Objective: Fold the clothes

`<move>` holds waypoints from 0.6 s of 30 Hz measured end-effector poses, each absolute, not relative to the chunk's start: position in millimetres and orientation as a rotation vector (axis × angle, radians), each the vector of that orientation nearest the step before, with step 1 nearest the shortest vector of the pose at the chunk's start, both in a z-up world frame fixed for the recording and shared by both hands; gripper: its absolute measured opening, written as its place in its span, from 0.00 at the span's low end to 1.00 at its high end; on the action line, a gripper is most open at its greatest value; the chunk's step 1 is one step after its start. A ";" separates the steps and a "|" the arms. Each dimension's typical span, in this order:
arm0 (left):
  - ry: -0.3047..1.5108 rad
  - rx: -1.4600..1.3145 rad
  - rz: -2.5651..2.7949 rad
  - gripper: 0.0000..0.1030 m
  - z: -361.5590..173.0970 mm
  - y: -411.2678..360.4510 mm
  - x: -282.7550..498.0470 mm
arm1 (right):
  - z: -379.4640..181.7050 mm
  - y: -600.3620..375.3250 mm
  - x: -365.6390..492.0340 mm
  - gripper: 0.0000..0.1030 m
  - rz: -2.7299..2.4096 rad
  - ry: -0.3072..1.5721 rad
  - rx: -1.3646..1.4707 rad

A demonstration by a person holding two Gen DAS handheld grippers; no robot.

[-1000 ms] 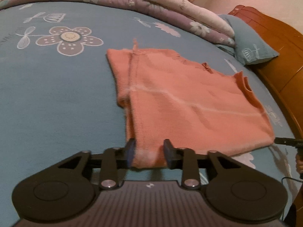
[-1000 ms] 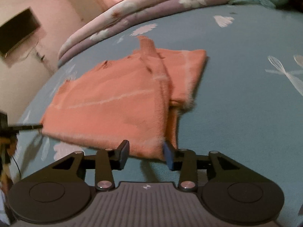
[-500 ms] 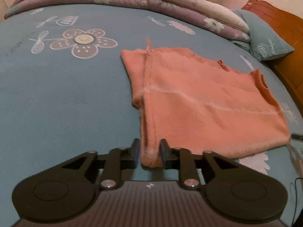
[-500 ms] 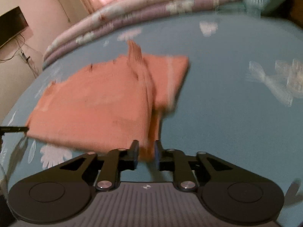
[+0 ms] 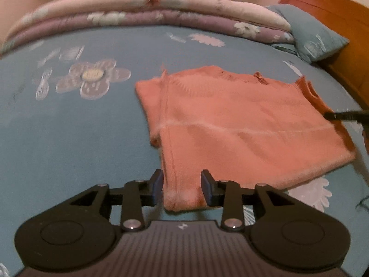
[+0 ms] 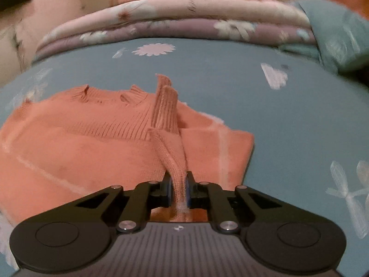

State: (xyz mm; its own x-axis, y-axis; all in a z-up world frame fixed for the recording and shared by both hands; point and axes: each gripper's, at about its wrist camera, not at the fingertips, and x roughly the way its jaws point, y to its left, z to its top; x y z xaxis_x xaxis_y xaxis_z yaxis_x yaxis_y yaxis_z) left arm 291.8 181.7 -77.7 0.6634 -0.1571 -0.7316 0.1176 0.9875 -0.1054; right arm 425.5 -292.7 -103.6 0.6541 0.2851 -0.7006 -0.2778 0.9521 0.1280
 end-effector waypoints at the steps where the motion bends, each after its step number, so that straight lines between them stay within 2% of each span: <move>1: 0.821 -0.034 -0.164 0.34 -75.0 179.1 291.0 | -103.0 -299.8 424.8 0.12 0.321 0.799 0.073; 5: 0.805 -0.017 -0.209 0.41 -67.3 170.0 291.6 | -104.8 -330.6 427.4 0.12 0.319 0.841 0.325; 9: 0.791 -0.018 -0.228 0.42 -65.0 160.1 298.8 | -129.3 -360.6 441.5 0.11 0.283 0.940 0.598; 12: 0.788 -0.029 -0.248 0.42 -63.6 153.1 304.6 | -140.1 -376.6 444.6 0.13 0.283 0.933 0.754; 15: 0.774 -0.015 -0.277 0.43 -61.2 144.2 307.7 | -125.6 -363.5 440.7 0.22 0.267 0.890 0.592; 17: 0.765 0.004 -0.288 0.44 -60.2 136.7 310.5 | -110.4 -350.2 436.6 0.37 0.215 0.848 0.437; 18: 0.761 0.018 -0.295 0.44 -59.8 131.6 312.2 | -102.1 -342.7 433.2 0.38 0.187 0.811 0.349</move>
State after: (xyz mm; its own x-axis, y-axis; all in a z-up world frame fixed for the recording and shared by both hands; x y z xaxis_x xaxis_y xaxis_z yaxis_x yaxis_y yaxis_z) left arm 312.2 131.6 -59.8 0.6848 -0.2571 -0.6818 0.2702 0.9586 -0.0901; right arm 433.2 -342.7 -102.1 0.6764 0.2949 -0.6749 -0.0304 0.9267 0.3745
